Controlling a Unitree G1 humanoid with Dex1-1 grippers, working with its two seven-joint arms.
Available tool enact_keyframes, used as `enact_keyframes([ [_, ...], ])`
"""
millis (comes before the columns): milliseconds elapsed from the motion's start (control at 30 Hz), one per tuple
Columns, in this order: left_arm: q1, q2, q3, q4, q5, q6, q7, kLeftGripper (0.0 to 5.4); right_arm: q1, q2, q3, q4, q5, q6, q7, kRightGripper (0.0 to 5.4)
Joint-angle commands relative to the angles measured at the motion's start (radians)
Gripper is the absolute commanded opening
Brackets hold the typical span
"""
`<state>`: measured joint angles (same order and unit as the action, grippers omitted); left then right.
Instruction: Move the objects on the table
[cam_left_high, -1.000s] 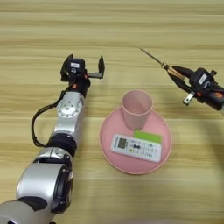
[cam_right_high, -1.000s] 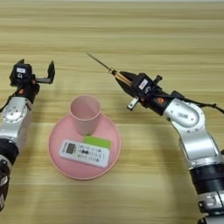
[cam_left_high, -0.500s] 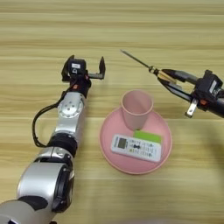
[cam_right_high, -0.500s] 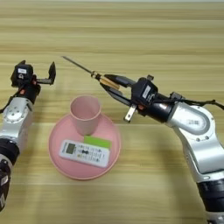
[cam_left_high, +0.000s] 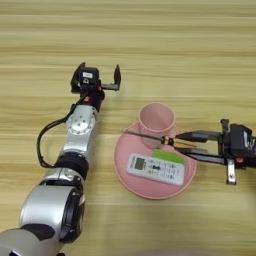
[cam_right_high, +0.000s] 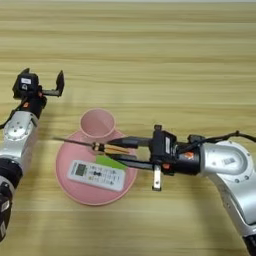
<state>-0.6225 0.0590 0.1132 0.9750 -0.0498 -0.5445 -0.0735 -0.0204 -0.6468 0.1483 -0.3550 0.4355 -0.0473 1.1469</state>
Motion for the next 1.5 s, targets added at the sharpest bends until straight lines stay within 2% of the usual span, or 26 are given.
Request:
enact_keyframes([
  [33, -0.019, -0.003, -0.001, 0.003, 0.004, -0.005, 0.0, 5.4, 0.004, -0.027, 0.005, 0.018, 0.015, 0.039, 0.033, 0.84],
  [167, -0.019, -0.003, -0.001, 0.003, 0.004, -0.005, 0.0, 5.4, -0.004, -0.027, 0.023, 0.052, -0.027, 0.05, 0.025, 0.84],
  [300, -0.018, -0.003, 0.0, 0.002, 0.004, -0.005, 0.0, 5.4, -0.021, -0.021, 0.056, 0.117, -0.124, 0.042, -0.006, 0.84],
  [633, -0.018, -0.003, 0.0, 0.002, 0.004, -0.006, 0.0, 5.4, -0.06, -0.002, 0.108, 0.237, -0.295, 0.021, -0.088, 0.84],
  [1500, -0.028, -0.008, 0.001, 0.011, 0.004, -0.003, 0.004, 5.4, -0.133, 0.037, 0.131, 0.345, -0.422, 0.036, -0.19, 0.84],
])
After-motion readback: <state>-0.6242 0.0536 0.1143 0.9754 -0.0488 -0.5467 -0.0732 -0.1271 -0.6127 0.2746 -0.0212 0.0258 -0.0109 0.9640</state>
